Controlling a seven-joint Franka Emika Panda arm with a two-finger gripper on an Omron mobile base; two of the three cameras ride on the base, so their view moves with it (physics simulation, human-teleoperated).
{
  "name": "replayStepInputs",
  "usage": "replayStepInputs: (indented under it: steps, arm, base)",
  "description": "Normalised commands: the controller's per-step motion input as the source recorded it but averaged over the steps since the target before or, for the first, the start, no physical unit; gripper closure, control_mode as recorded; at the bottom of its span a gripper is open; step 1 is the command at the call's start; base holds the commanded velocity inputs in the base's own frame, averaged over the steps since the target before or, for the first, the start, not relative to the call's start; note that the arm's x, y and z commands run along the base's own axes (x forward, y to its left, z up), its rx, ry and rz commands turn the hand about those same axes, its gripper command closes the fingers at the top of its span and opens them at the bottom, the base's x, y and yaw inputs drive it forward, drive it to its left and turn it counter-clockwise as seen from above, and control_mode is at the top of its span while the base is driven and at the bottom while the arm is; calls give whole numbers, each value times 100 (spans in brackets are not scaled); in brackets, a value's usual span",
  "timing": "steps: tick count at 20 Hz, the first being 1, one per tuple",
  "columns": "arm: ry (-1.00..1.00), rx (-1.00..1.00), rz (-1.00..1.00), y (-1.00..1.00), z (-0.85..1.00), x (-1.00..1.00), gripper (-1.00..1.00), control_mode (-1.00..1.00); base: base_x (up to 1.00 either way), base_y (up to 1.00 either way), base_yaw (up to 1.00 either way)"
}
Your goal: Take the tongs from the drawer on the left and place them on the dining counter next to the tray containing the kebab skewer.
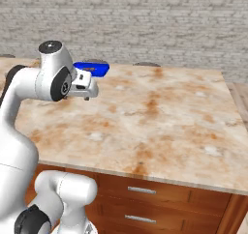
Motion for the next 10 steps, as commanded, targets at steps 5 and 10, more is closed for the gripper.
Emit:
replayStepInputs:
  steps: [5,10]
  arm:
    - [-18,-19,13,64,0,-24,-100,-100]
    - [-18,-20,14,81,0,-17,-100,-100]
  base:
    - [0,0,0]
    - [0,0,0]
